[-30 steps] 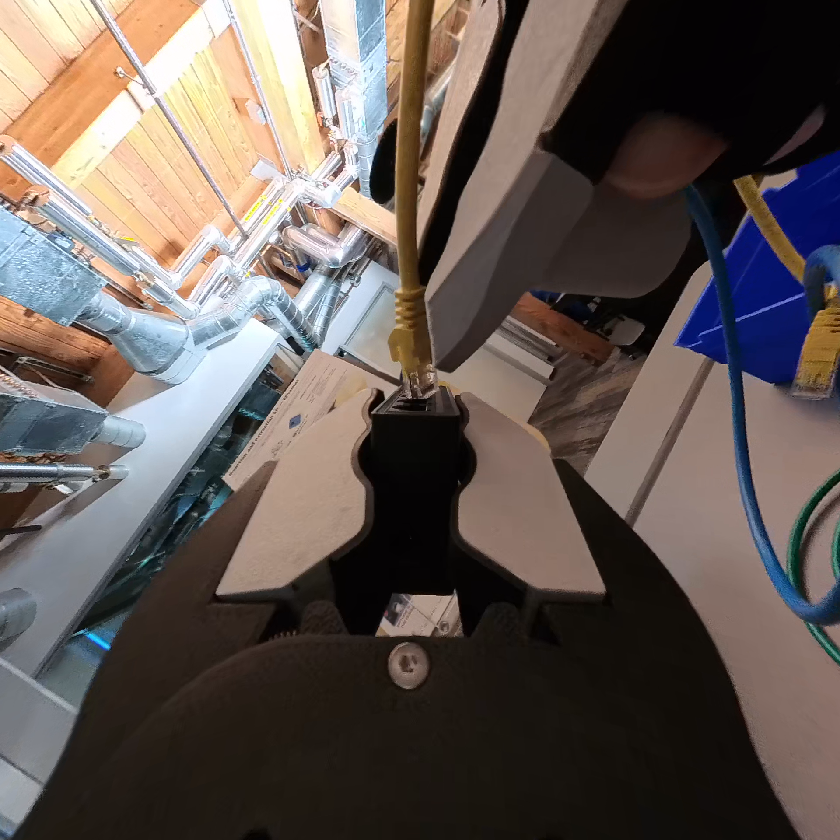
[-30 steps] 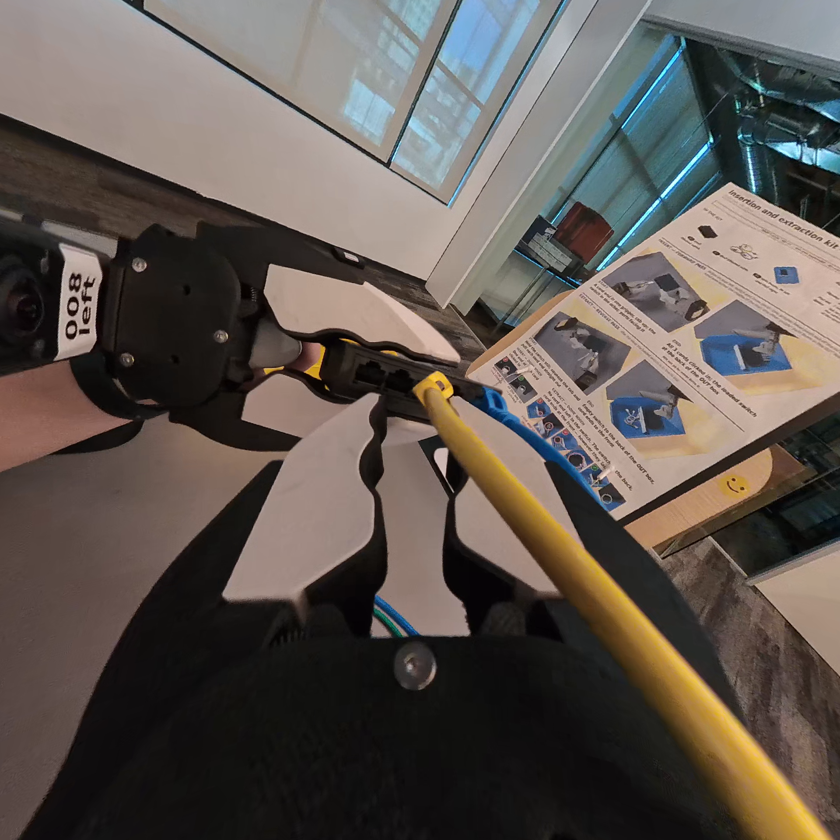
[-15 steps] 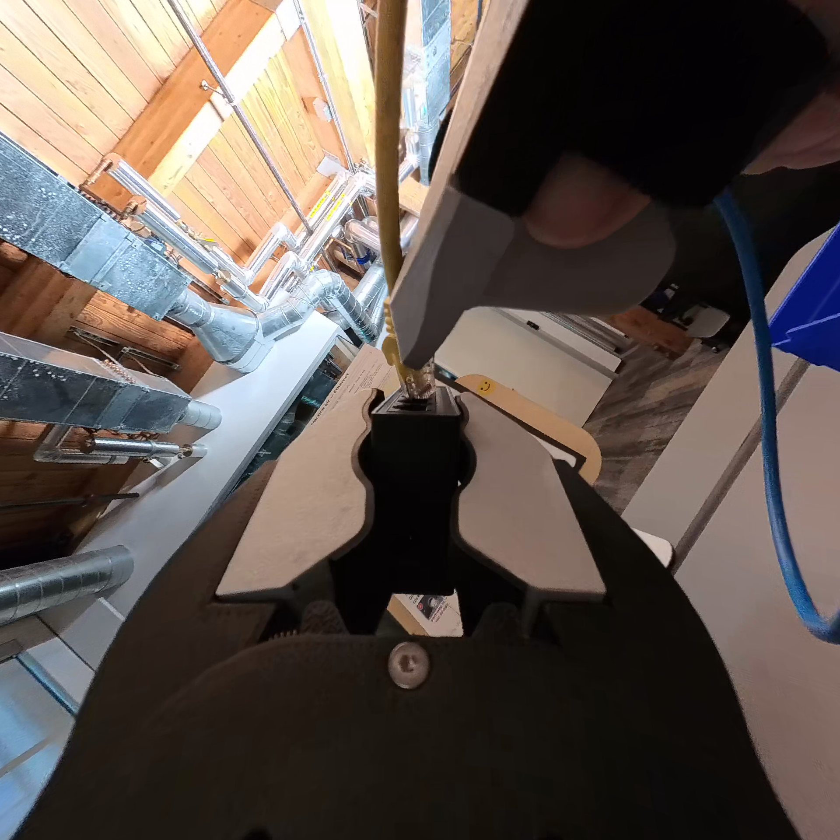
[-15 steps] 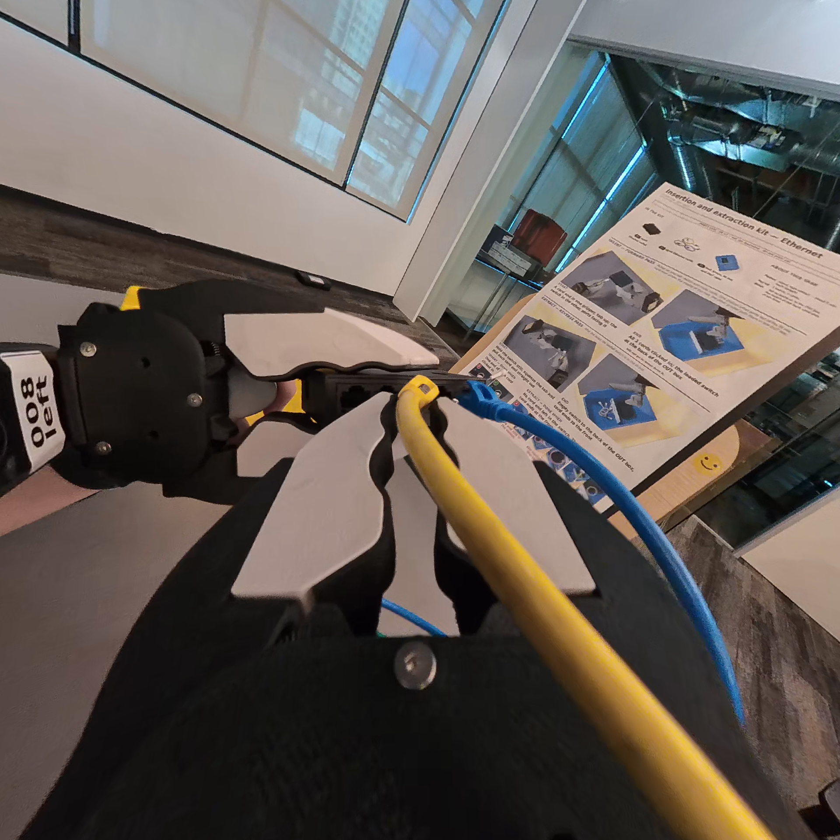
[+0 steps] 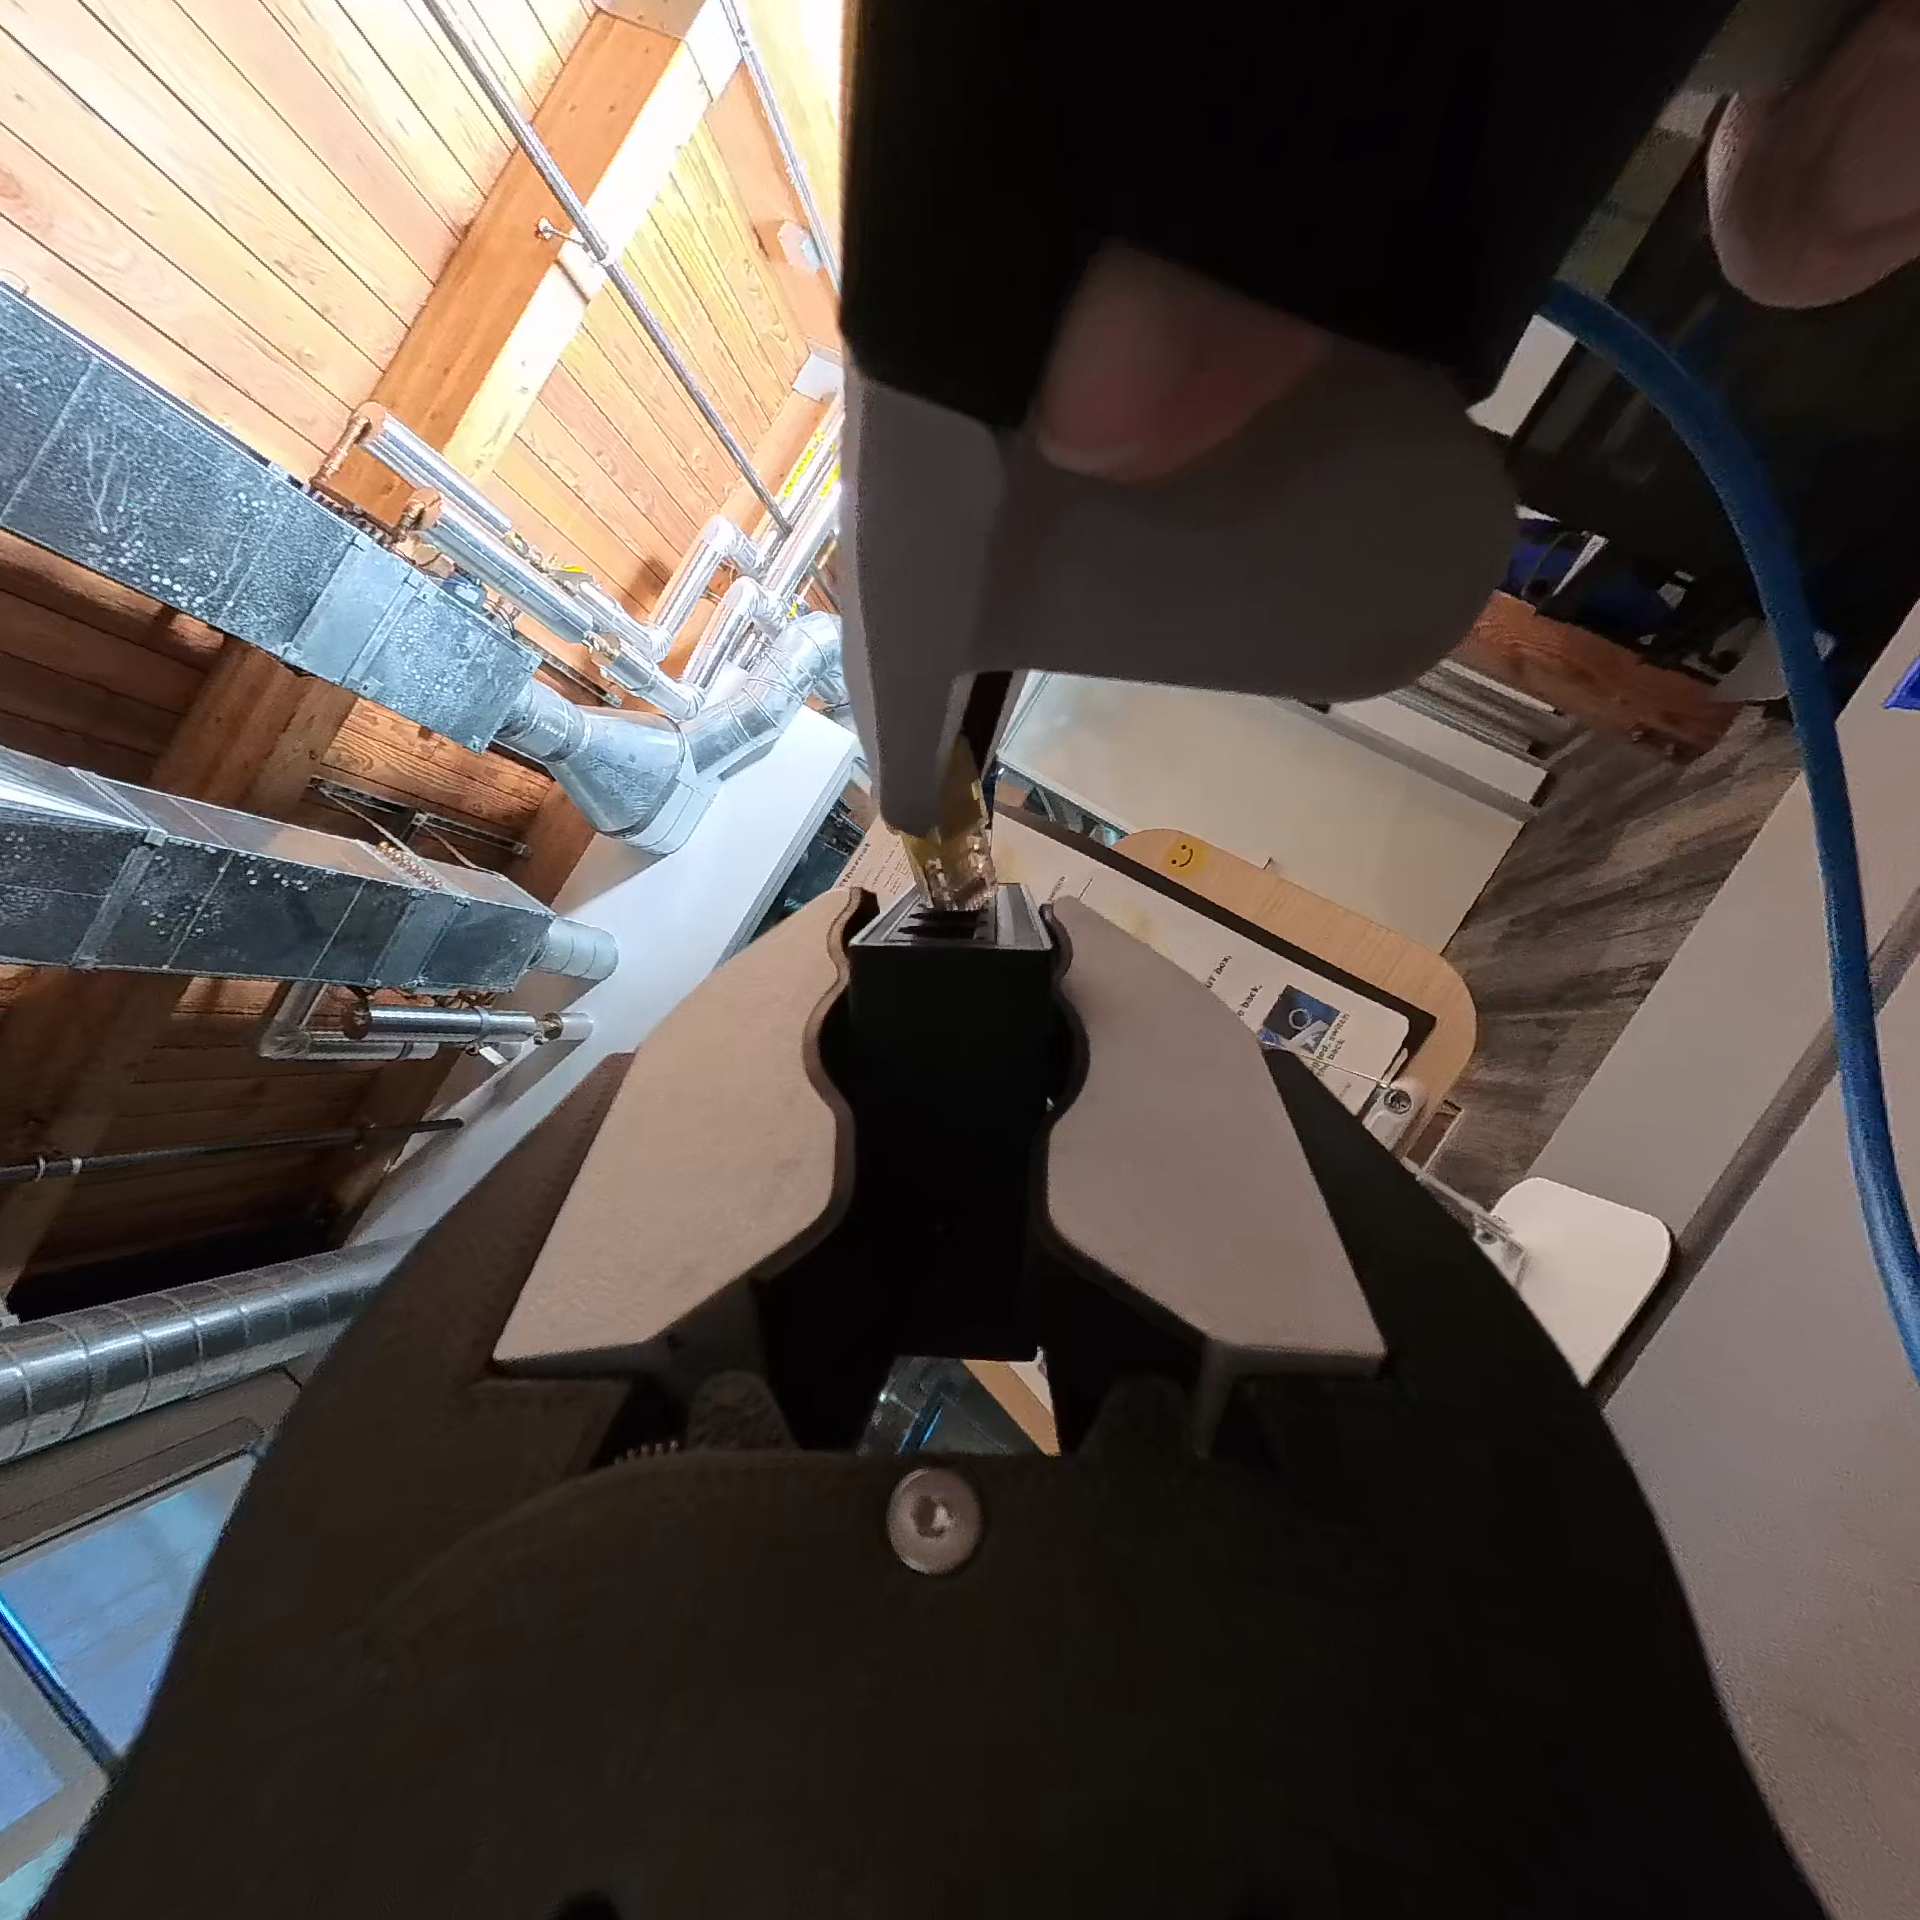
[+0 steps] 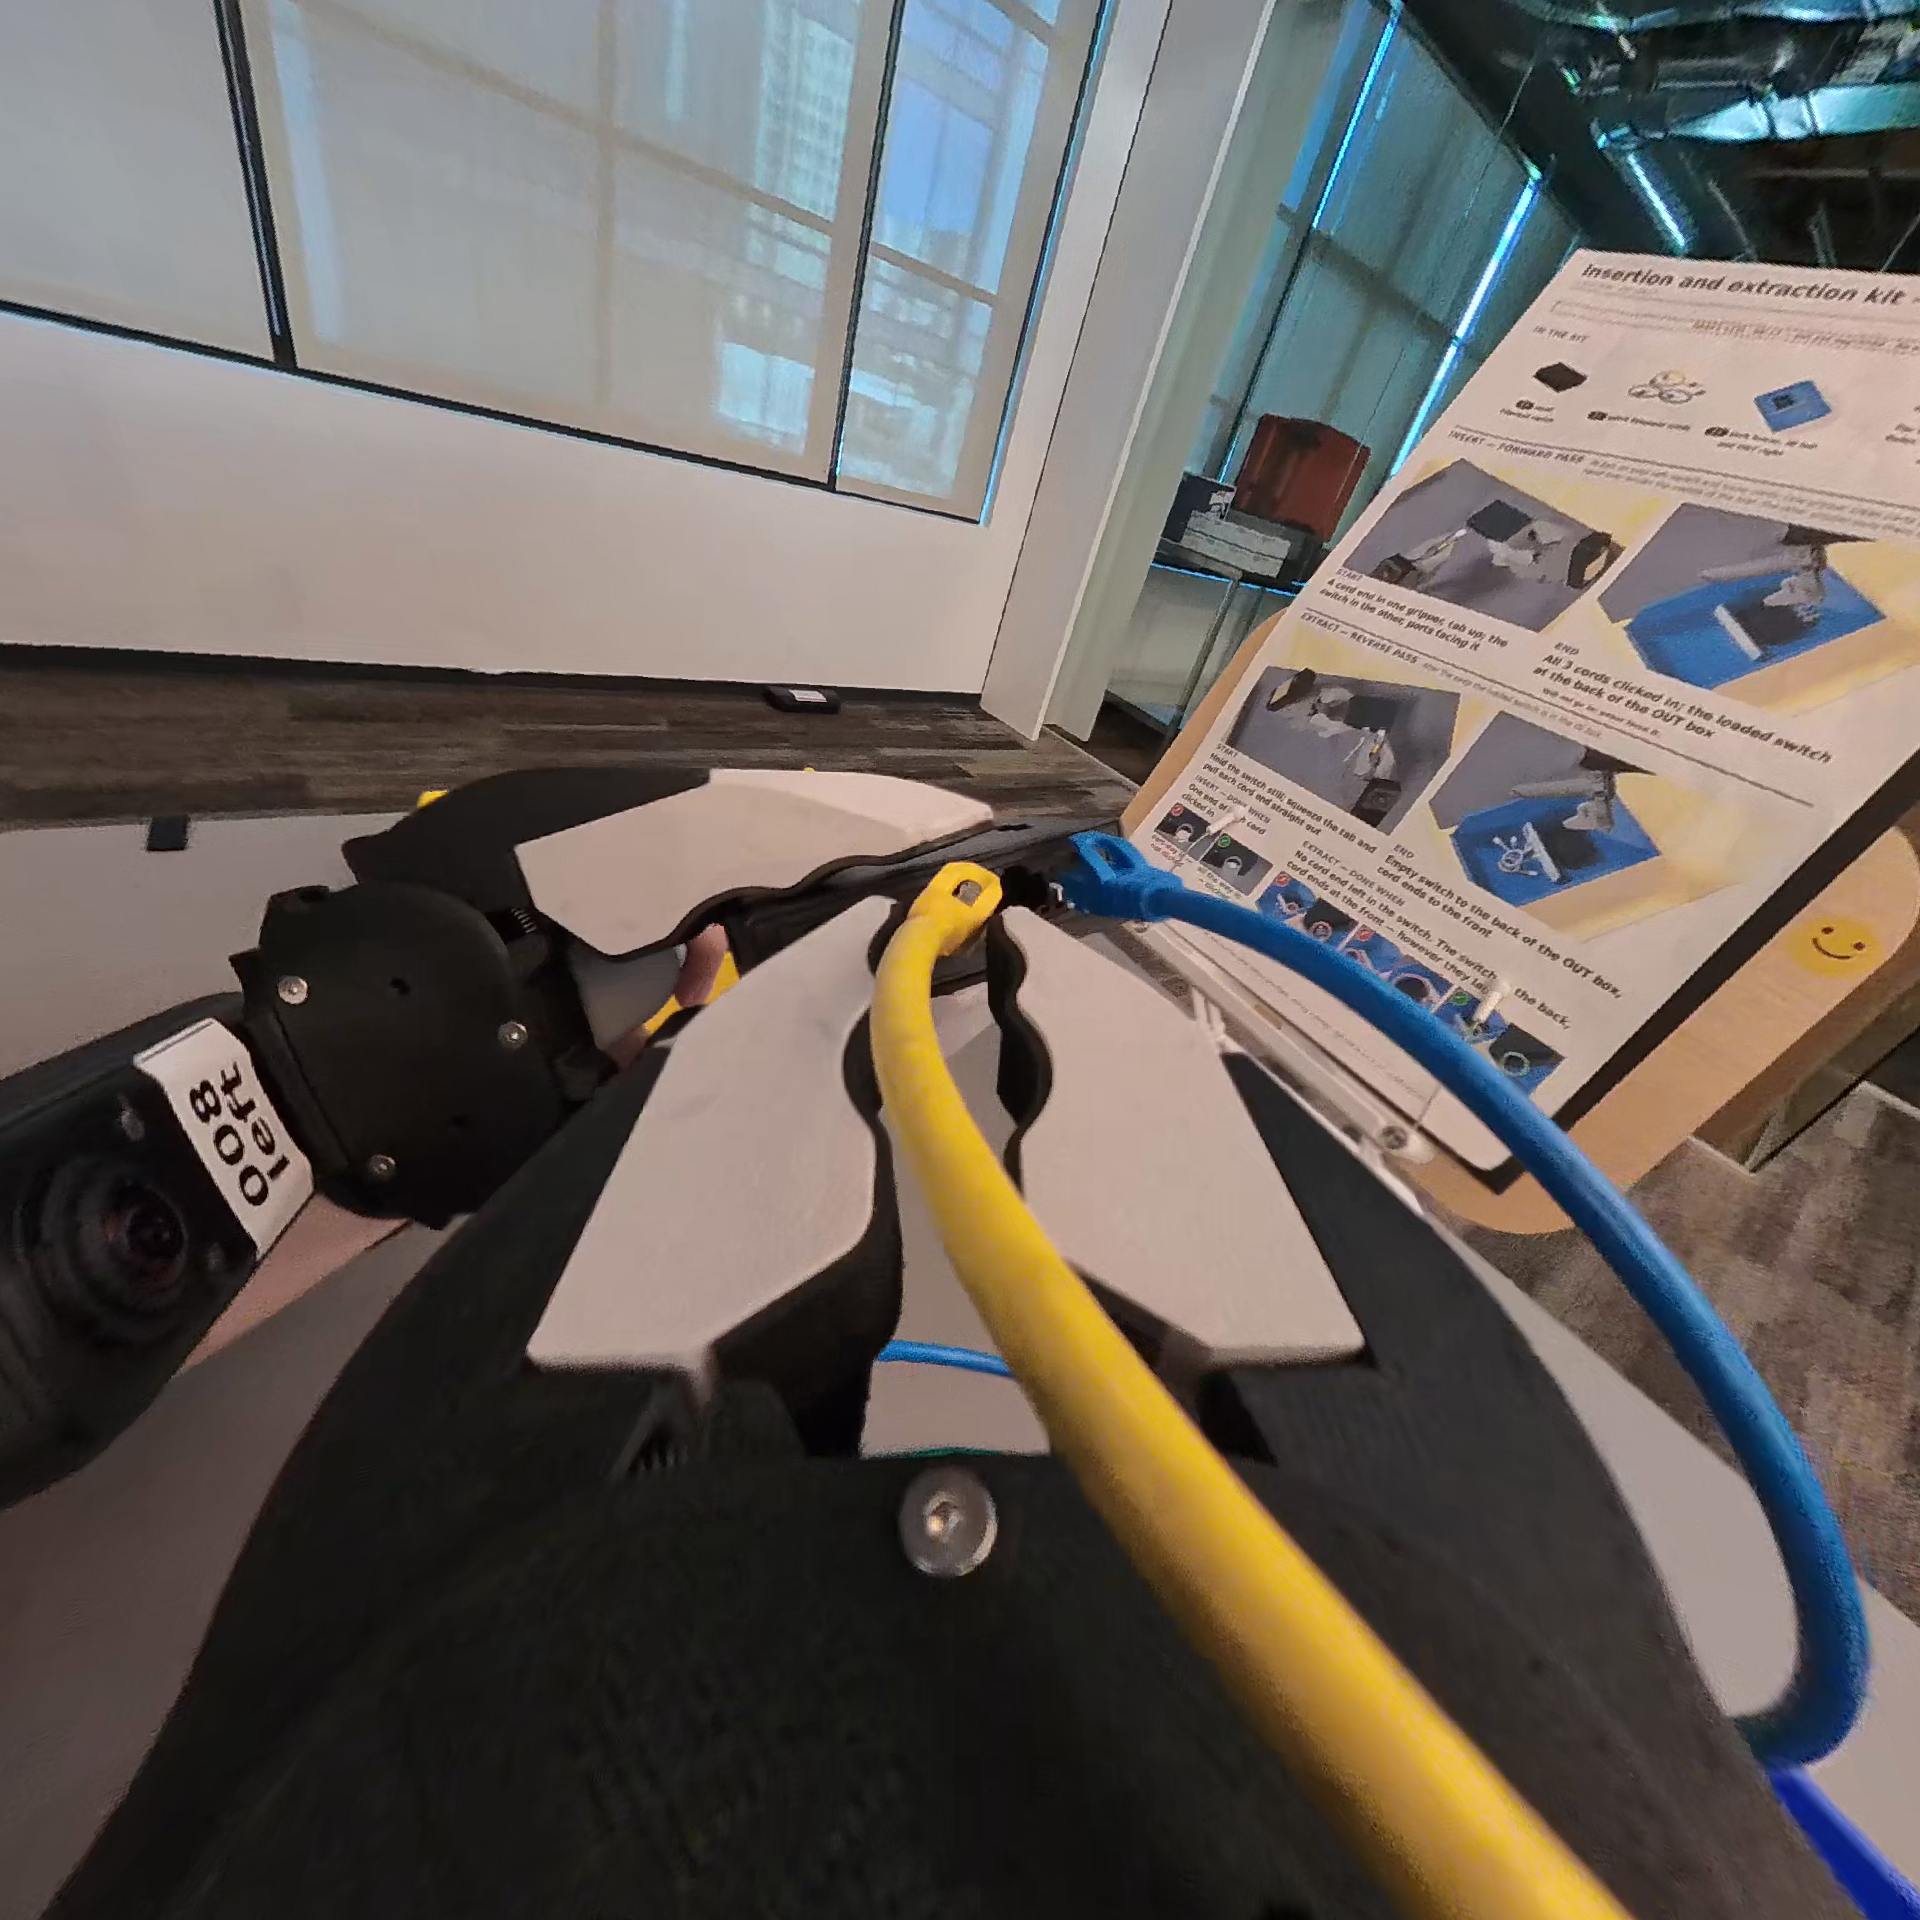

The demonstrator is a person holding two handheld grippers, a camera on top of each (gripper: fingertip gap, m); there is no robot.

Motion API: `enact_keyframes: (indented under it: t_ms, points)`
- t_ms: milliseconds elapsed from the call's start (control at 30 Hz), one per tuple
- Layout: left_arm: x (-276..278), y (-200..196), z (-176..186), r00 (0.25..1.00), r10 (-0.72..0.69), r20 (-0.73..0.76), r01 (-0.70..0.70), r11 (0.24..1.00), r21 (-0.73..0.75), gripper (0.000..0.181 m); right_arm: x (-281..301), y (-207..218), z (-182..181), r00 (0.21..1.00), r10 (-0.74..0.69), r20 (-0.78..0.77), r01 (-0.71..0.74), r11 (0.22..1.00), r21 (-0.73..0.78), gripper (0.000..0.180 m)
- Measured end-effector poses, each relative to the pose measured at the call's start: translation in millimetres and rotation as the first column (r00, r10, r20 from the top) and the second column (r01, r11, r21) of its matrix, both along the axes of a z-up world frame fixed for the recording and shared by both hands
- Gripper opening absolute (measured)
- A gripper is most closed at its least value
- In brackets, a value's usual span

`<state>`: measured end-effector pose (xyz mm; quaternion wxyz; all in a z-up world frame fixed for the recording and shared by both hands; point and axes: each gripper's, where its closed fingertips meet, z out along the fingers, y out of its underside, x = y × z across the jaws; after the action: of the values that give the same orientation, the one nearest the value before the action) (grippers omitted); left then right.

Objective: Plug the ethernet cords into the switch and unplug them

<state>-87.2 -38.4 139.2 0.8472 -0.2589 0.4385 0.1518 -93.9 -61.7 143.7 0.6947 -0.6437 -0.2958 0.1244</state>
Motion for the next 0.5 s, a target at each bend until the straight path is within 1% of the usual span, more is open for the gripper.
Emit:
enact_keyframes:
  t_ms: [300, 400, 500]
  points:
    - [0.2, 3.6, -2.7, 1.000, 0.028, -0.012, -0.027, 0.999, 0.016, 0.029, 3.9, 4.7, -2.8, 0.989, 0.024, -0.146, -0.036, 0.996, -0.077, 0.015]
    - [0.6, 3.0, -2.4, 1.000, -0.002, 0.000, 0.002, 1.000, -0.013, 0.028, 3.7, 4.6, -2.8, 0.995, 0.023, -0.098, -0.028, 0.998, -0.048, 0.015]
    - [0.9, -1.3, -1.0, 0.995, -0.095, 0.020, 0.097, 0.992, -0.086, 0.028, 2.1, 0.7, -0.7, 0.999, 0.020, 0.036, -0.022, 0.999, 0.041, 0.014]
